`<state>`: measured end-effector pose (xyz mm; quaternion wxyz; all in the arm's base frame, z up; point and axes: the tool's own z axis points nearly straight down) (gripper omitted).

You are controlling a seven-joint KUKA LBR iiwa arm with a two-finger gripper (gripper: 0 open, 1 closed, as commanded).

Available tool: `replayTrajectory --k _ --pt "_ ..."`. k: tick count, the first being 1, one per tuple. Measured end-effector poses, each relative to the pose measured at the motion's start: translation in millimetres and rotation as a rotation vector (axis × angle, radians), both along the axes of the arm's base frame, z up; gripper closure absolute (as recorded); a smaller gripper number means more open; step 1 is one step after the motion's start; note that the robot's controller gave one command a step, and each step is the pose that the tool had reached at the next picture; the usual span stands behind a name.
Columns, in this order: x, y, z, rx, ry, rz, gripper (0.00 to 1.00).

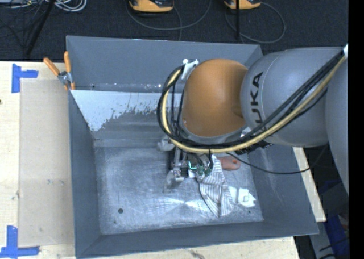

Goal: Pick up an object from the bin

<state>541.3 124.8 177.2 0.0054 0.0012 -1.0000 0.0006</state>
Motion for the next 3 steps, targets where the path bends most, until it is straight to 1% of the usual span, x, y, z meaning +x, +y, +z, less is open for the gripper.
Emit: replayTrajectory --k 1,2,3 --pt "1.8 0 4 0.001 -0.008 -0.003 0.00" --pt "22.3 -8 -39 0.003 -0.017 0.038 0.00" --pt "8.5 -36 -69 0.002 -0.003 0.153 0.00"
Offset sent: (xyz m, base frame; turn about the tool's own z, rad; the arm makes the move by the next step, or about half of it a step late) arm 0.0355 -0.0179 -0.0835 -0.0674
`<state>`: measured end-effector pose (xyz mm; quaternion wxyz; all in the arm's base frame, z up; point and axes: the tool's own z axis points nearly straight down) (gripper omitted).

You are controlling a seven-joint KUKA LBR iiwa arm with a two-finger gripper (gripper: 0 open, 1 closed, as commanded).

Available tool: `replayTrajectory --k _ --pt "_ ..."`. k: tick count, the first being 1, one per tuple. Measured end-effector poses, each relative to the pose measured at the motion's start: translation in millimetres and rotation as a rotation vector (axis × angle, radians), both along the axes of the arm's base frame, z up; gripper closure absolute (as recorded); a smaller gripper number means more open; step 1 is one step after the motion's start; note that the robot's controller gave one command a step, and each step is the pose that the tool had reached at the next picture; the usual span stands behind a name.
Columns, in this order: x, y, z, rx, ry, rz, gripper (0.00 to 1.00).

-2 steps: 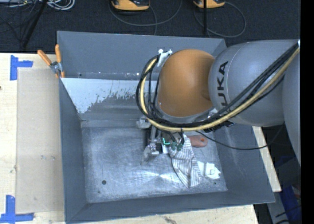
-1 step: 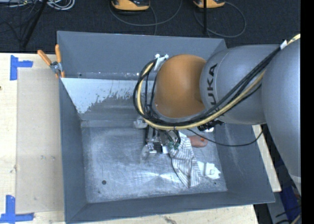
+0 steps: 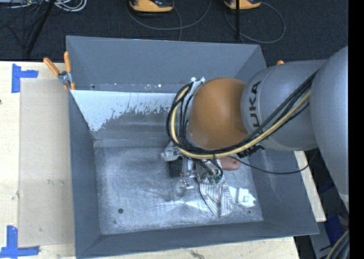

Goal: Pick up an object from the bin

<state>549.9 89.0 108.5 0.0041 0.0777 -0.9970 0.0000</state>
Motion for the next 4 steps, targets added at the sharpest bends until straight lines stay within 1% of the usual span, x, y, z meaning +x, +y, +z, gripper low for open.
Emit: replayTrajectory --k 1,2,3,4 --pt "26.3 -13 -13 0.000 -0.008 0.045 0.00" --pt "54.0 -24 -31 0.001 -0.011 0.130 0.00" --pt "29.1 -90 -32 0.008 0.002 0.121 1.00" --pt "29.2 -90 -32 0.009 0.001 0.120 1.00"
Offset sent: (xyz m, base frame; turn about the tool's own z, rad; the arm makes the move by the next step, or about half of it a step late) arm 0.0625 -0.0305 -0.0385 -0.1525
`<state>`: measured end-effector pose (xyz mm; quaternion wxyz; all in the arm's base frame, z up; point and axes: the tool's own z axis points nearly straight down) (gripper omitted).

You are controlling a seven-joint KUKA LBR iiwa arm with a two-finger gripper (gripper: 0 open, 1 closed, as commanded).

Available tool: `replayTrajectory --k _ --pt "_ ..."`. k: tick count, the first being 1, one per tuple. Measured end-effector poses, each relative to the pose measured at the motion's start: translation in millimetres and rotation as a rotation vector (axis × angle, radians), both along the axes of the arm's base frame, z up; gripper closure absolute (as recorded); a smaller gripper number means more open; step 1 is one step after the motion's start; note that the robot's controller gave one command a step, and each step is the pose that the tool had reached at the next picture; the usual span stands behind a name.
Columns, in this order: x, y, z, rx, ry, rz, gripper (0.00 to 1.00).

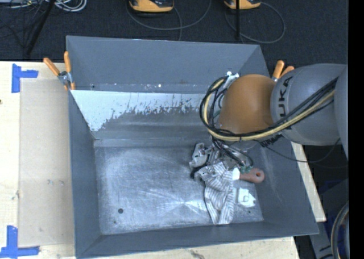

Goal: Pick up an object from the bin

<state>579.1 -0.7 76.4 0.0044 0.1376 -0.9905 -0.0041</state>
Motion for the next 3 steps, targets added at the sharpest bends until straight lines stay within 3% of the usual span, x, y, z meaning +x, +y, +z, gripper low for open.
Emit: replayTrajectory --k 1,2,3 --pt "-26.2 -21.5 164.0 -0.004 -0.009 0.290 1.00" --pt "-26.6 -23.2 172.1 -0.004 -0.012 0.296 0.00" --pt "-26.7 -23.4 172.0 -0.004 -0.012 0.295 0.00"
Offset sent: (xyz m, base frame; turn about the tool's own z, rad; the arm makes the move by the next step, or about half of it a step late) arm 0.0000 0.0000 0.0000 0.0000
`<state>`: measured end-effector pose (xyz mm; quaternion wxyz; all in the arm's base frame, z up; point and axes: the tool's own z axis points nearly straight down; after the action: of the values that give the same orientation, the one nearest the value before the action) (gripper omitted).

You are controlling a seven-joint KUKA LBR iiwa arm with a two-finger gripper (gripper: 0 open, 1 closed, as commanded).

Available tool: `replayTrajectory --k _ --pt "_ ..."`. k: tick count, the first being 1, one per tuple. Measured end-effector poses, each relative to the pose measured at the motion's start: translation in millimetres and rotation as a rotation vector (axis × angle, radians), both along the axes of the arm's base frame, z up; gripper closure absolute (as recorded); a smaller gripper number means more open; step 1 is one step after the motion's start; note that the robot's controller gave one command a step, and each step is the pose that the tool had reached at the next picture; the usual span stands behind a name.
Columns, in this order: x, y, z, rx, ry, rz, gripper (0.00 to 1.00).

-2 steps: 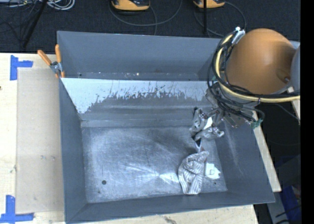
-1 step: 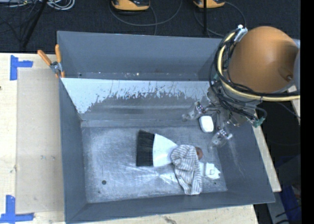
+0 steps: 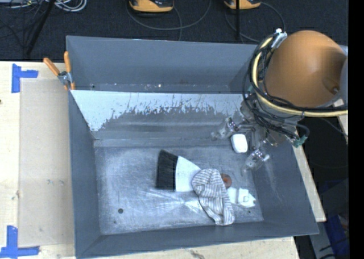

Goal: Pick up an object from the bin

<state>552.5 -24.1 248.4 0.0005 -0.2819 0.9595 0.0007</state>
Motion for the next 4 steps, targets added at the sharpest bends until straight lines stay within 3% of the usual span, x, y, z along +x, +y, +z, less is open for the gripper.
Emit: replayTrajectory --k 1,2,3,4 --pt "4.7 5 -38 -0.002 -0.007 0.054 0.00" --pt "-4.1 30 -93 -0.001 -0.001 0.239 0.00" --pt "1.2 39 -126 0.000 0.003 0.336 0.00" --pt "-8.3 30 -167 -0.009 0.003 0.066 1.00"
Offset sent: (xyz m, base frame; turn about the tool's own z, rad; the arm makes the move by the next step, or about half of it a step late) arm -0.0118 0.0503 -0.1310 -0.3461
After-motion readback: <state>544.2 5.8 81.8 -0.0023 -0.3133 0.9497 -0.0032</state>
